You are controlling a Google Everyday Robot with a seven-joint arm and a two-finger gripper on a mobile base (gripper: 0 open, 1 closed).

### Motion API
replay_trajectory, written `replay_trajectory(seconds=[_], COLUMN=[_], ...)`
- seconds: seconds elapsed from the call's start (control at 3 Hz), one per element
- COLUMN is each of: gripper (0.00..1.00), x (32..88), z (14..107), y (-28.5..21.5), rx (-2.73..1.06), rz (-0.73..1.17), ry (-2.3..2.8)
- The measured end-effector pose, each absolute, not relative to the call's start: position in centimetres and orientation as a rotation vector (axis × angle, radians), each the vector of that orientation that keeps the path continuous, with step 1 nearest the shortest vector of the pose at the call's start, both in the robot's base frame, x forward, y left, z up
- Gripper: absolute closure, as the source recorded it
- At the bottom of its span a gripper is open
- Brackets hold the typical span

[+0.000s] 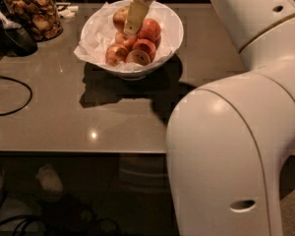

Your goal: Pick apple from white bowl

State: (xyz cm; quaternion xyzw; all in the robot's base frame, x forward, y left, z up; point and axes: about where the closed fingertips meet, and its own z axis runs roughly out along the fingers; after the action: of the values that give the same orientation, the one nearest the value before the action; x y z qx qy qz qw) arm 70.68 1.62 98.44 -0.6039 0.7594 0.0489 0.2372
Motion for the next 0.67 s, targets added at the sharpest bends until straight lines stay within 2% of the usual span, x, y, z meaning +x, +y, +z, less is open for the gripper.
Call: replay_trajectory(seconds=[0.67], gripper=[1.0], x=[69.4], z=[103.3], y=[1.6], rx=[-1.654], rz=[0.108], ry=[2.001])
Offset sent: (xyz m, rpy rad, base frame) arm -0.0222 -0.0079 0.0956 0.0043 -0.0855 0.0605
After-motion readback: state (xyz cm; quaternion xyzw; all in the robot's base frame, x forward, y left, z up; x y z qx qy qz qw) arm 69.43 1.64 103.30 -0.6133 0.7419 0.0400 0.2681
